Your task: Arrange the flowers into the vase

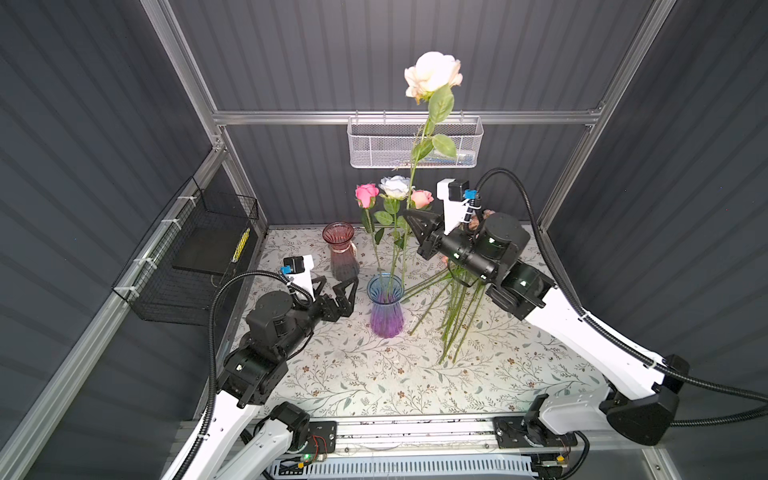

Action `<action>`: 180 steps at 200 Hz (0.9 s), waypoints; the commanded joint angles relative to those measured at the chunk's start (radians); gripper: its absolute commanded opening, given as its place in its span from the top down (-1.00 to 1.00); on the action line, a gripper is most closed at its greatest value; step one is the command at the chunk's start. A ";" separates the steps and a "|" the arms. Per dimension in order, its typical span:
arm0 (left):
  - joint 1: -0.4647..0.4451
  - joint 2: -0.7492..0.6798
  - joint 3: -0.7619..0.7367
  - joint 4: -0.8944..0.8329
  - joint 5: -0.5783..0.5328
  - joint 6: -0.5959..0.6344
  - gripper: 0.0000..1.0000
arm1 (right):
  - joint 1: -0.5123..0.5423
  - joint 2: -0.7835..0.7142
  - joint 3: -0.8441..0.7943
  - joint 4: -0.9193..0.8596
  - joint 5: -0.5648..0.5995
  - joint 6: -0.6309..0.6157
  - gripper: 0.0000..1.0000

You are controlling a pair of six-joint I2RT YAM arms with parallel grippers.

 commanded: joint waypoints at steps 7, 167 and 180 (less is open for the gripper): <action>0.004 -0.013 0.013 -0.013 -0.012 -0.007 -0.99 | 0.013 0.047 -0.002 0.154 0.038 -0.076 1.00; 0.004 0.014 -0.008 0.024 0.006 -0.006 -0.99 | 0.102 -0.057 -0.363 0.084 0.076 -0.014 -0.07; 0.004 0.014 -0.009 0.025 0.006 -0.007 -0.99 | 0.105 -0.102 -0.388 0.066 0.065 0.005 -0.14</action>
